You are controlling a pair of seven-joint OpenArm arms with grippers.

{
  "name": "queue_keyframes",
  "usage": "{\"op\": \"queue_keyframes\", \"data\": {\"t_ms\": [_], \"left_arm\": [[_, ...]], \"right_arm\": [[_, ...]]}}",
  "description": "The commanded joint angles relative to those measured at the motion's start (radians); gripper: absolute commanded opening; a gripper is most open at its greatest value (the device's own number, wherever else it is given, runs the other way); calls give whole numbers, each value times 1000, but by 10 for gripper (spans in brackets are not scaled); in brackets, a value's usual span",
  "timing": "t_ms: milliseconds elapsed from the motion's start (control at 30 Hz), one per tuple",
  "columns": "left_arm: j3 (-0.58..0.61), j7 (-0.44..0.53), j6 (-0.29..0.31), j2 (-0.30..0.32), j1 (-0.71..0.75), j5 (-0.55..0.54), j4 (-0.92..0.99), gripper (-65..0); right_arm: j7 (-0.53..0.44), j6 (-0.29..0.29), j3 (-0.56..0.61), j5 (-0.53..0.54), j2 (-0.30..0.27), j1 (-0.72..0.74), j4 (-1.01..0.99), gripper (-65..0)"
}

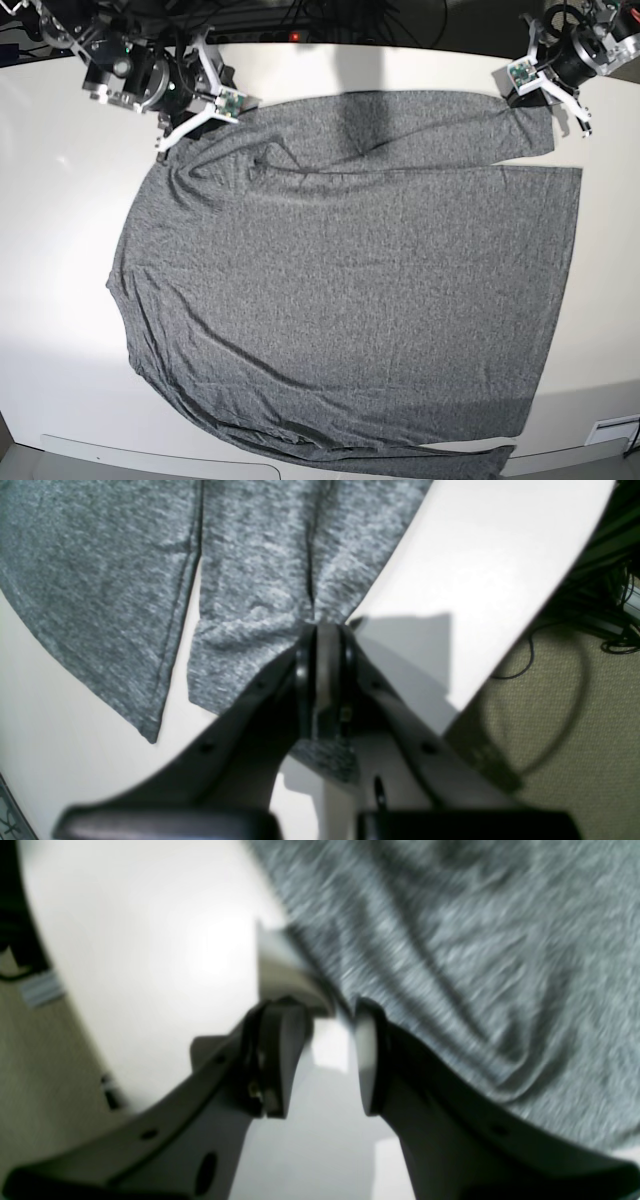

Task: Fold the T-shirt properly
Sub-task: 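Grasp the shirt's shoulder edges with the left and right grippers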

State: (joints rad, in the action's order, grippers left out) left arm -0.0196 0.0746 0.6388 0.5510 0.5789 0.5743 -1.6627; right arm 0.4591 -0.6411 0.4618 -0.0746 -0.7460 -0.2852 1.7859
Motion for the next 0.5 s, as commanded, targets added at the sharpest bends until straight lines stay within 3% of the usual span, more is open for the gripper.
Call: {"op": "queue_keyframes", "data": {"t_ms": [0,467], "left_arm": [[-4,-16,10,12,5,-3,-7,-650],[-4,-53,10,12,5,-3,-7,-650]], "right_arm": [[26,2,-2,-29,-9,17,-18,-432],[-15,-29,-2,-25,12,103,-106,-433]]}}
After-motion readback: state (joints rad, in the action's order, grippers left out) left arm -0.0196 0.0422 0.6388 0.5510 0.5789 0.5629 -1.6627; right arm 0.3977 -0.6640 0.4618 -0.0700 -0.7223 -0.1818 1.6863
